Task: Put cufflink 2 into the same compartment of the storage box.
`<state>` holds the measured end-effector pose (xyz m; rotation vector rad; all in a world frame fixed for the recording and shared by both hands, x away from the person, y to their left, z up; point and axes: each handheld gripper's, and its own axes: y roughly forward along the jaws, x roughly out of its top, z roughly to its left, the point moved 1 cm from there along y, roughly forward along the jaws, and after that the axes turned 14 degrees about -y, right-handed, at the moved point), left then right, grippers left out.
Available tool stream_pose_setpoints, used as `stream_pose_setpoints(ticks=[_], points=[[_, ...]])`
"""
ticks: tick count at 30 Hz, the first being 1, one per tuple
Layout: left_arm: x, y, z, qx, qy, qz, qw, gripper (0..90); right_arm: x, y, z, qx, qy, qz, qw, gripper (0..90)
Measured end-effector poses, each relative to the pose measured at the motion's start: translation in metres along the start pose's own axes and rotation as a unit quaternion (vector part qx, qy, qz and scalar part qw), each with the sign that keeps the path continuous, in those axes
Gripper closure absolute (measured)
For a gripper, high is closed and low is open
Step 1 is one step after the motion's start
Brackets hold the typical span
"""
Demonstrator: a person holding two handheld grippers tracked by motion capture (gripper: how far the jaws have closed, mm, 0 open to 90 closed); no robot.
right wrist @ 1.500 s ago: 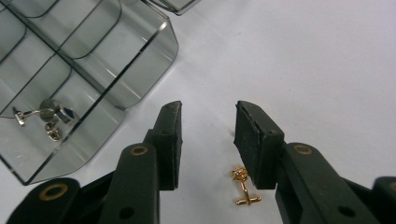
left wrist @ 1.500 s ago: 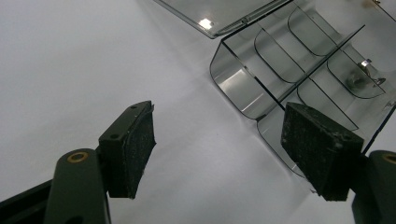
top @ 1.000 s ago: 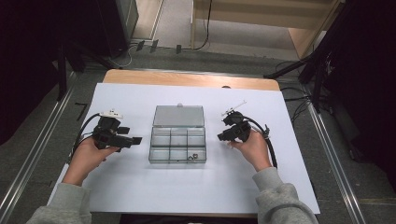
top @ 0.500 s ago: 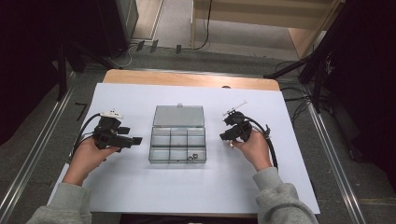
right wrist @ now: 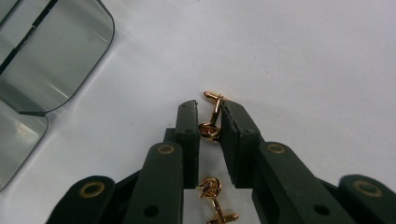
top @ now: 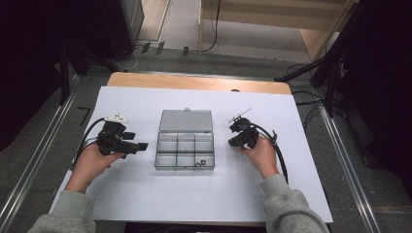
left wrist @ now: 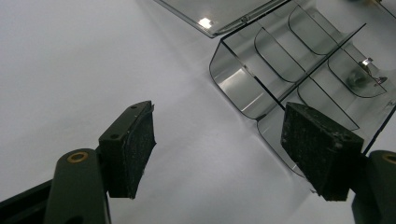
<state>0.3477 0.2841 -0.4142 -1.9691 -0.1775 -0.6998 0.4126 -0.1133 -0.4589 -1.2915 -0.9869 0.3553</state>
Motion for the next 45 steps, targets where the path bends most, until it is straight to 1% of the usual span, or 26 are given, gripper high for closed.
stream_pose_setpoints(ticks=[3, 6, 9, 17, 22, 26, 29, 35, 40, 45], points=[[0.000, 0.000, 0.000, 0.000, 0.000, 0.000, 1.0000, 26.9, 0.000, 0.000, 0.000, 0.000, -0.001, -0.001, 1.0000, 79.2], [0.000, 0.000, 0.000, 0.000, -0.002, -0.001, 1.0000, 26.8, 0.001, 0.000, 0.000, -0.001, -0.008, 0.001, 1.0000, 79.3], [0.000, 0.000, 0.000, -0.001, -0.003, -0.002, 1.0000, 26.8, 0.001, -0.002, 0.000, 0.002, -0.005, 0.003, 1.0000, 79.3], [0.000, -0.001, 0.000, -0.001, -0.001, 0.001, 1.0000, 26.8, 0.002, -0.014, 0.001, 0.009, -0.007, -0.020, 0.9997, 79.4], [0.000, 0.000, 0.001, -0.001, -0.002, 0.002, 1.0000, 26.7, 0.003, -0.021, 0.002, 0.016, -0.003, -0.032, 0.9994, 79.4], [0.000, 0.000, 0.000, -0.002, -0.003, 0.000, 1.0000, 26.7, 0.004, -0.027, 0.003, 0.023, -0.005, -0.044, 0.9987, 79.4], [0.000, 0.000, 0.000, -0.002, -0.002, 0.001, 1.0000, 26.7, 0.006, -0.032, 0.006, 0.028, -0.005, -0.049, 0.9984, 79.4], [0.000, 0.000, 0.000, -0.002, -0.003, 0.000, 1.0000, 26.7, 0.010, -0.040, 0.012, 0.038, -0.018, -0.064, 0.9971, 79.4], [0.000, 0.000, 0.000, -0.003, -0.002, 0.001, 1.0000, 26.6, 0.014, -0.046, 0.017, 0.046, -0.023, -0.076, 0.9958, 79.4], [0.000, -0.001, 0.001, -0.001, -0.003, 0.000, 1.0000, 26.8, 0.018, -0.050, 0.024, 0.051, -0.033, -0.081, 0.9949, 79.4]])
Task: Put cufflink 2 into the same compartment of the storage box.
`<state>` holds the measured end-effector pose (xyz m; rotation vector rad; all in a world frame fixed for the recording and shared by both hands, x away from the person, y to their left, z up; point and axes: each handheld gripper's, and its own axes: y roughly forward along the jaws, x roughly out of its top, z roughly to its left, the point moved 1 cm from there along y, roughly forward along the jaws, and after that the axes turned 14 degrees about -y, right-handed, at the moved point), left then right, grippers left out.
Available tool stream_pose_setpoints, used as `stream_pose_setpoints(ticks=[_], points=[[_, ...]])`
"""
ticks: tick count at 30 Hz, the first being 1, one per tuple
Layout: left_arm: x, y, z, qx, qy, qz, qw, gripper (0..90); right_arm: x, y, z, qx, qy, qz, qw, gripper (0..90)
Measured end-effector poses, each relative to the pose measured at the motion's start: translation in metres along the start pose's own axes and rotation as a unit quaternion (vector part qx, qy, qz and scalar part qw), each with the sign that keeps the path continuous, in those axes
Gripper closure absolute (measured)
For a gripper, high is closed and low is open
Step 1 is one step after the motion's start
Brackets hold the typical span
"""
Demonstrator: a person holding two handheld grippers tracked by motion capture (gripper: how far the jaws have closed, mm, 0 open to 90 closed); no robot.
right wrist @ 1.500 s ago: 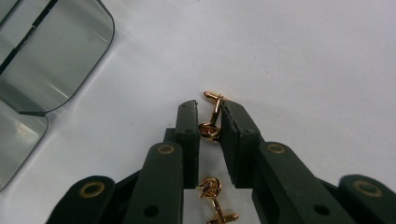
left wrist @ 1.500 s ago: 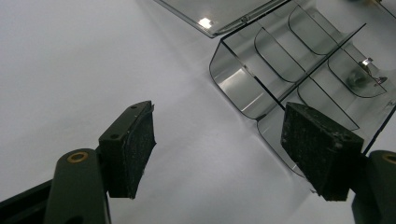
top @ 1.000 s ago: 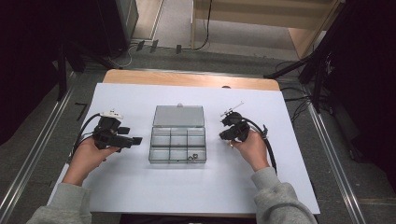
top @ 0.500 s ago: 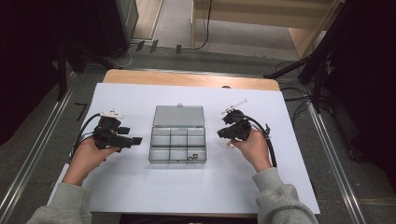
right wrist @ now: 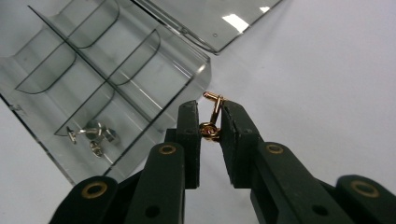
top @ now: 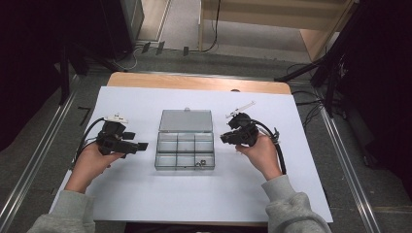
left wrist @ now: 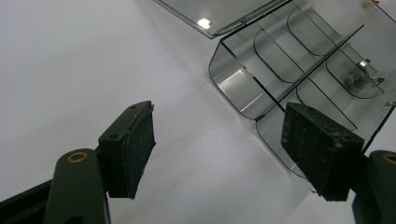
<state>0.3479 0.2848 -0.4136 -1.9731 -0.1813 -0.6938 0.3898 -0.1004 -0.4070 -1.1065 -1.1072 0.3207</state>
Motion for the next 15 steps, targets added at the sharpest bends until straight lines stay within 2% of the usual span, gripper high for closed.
stream_pose_setpoints(ticks=[15], points=[[0.000, 0.000, 0.000, 0.009, -0.006, -0.005, 0.9999, 27.5, 0.012, -0.002, 0.017, 0.018, -0.025, -0.010, 0.9995, 79.4]])
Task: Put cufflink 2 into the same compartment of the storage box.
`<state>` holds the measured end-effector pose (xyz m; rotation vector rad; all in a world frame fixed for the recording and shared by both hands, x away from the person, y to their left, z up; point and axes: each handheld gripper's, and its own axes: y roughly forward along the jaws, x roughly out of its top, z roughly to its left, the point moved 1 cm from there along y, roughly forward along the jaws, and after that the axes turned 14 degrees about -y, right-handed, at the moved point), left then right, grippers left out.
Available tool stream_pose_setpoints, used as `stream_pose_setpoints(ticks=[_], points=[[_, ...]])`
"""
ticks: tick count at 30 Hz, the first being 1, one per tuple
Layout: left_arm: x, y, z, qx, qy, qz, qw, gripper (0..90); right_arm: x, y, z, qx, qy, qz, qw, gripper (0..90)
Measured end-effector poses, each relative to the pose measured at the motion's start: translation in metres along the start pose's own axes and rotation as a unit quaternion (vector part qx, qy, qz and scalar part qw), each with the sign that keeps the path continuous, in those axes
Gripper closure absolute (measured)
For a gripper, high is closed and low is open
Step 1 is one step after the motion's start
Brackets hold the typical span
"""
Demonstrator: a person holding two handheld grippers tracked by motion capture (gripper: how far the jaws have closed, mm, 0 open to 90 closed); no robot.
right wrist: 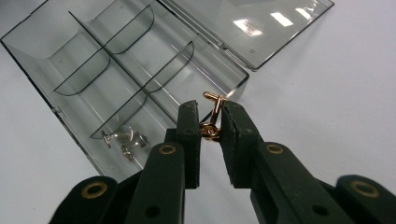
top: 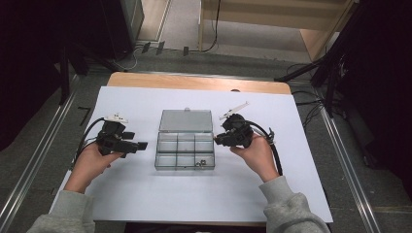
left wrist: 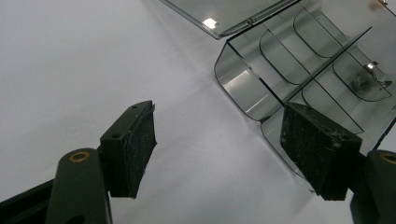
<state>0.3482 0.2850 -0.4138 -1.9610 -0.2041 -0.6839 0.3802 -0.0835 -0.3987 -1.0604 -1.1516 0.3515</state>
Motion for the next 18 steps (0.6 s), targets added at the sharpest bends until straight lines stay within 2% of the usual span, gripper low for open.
stream_pose_setpoints(ticks=[18], points=[[-0.004, 0.000, -0.001, 0.002, -0.001, -0.002, 1.0000, 25.9, 0.014, 0.008, 0.020, 0.019, -0.030, -0.002, 0.9994, 79.4]])
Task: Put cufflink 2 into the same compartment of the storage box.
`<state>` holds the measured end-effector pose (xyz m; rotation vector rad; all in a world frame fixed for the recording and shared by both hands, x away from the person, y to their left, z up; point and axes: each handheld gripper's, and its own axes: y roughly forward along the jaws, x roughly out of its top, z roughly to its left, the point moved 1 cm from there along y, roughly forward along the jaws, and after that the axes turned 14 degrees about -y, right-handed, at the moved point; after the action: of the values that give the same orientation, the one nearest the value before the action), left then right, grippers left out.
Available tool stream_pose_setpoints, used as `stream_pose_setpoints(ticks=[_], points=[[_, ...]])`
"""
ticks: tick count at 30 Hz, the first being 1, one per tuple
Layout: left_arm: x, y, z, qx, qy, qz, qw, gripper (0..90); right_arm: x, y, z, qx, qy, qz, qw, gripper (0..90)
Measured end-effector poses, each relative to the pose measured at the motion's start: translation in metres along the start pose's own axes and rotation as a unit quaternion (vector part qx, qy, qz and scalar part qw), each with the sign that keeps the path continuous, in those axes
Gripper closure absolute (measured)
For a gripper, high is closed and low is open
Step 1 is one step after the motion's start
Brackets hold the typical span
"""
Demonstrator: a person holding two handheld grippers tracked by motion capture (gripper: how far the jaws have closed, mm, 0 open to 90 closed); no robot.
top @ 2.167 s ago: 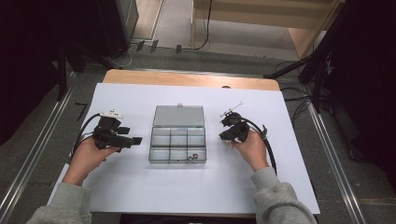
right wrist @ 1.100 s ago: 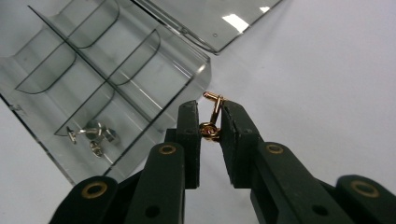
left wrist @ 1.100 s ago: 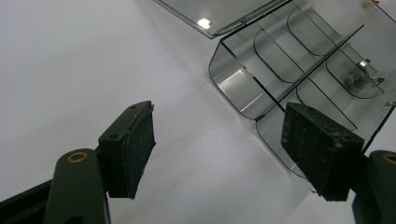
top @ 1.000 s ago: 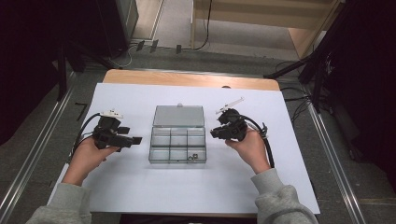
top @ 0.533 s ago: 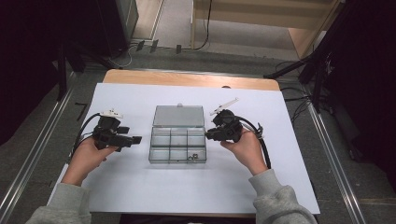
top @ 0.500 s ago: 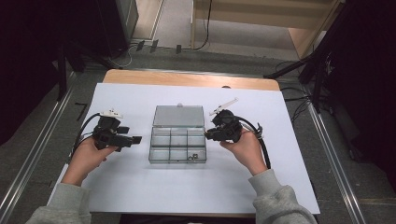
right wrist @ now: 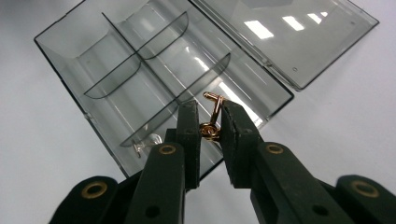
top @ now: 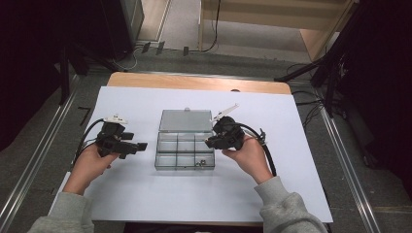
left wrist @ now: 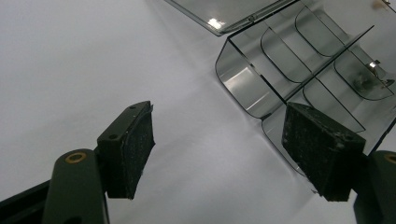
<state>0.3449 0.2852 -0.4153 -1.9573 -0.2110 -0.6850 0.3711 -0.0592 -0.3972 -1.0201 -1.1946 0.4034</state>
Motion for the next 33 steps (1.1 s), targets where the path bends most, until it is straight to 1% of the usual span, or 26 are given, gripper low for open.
stream_pose_setpoints(ticks=[3, 10, 14, 19, 33], points=[[-0.001, 0.000, -0.001, -0.001, 0.001, 0.003, 1.0000, 25.2, 0.002, 0.002, 0.003, 0.003, -0.004, 0.001, 1.0000, 79.4], [-0.001, -0.001, 0.000, -0.001, 0.001, -0.003, 1.0000, 24.0, 0.008, 0.006, 0.010, 0.011, -0.014, -0.002, 0.9998, 79.4], [-0.002, -0.002, 0.000, -0.001, -0.002, -0.008, 1.0000, 23.9, 0.010, 0.010, 0.013, 0.015, -0.018, 0.001, 0.9997, 79.4], [-0.002, -0.002, 0.000, -0.001, 0.001, -0.006, 1.0000, 23.9, 0.013, 0.015, 0.019, 0.021, -0.024, 0.004, 0.9995, 79.4], [-0.004, -0.003, 0.000, 0.003, -0.003, -0.008, 1.0000, 23.9, 0.018, 0.032, 0.030, 0.045, -0.038, 0.013, 0.9982, 79.4]])
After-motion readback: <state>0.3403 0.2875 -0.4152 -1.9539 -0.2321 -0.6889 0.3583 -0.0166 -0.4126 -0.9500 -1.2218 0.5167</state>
